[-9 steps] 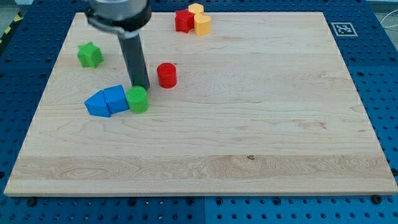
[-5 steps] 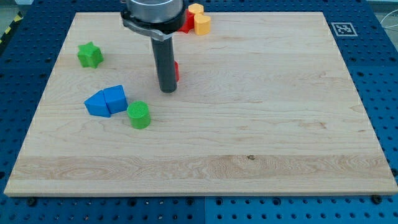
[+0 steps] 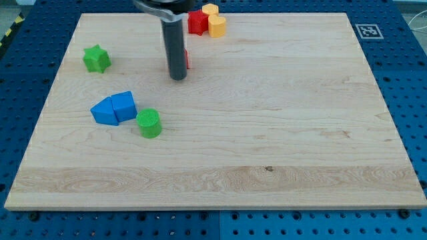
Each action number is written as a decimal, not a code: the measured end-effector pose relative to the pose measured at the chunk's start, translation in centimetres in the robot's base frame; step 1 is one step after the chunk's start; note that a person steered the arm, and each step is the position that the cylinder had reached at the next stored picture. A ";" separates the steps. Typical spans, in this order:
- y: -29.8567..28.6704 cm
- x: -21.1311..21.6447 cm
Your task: Move red circle closer to the yellow heart
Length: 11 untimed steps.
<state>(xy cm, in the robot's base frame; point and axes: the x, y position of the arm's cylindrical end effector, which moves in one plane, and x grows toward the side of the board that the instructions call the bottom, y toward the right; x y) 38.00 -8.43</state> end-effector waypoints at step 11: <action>7.2 -3.8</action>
<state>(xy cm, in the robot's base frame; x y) 34.24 -1.20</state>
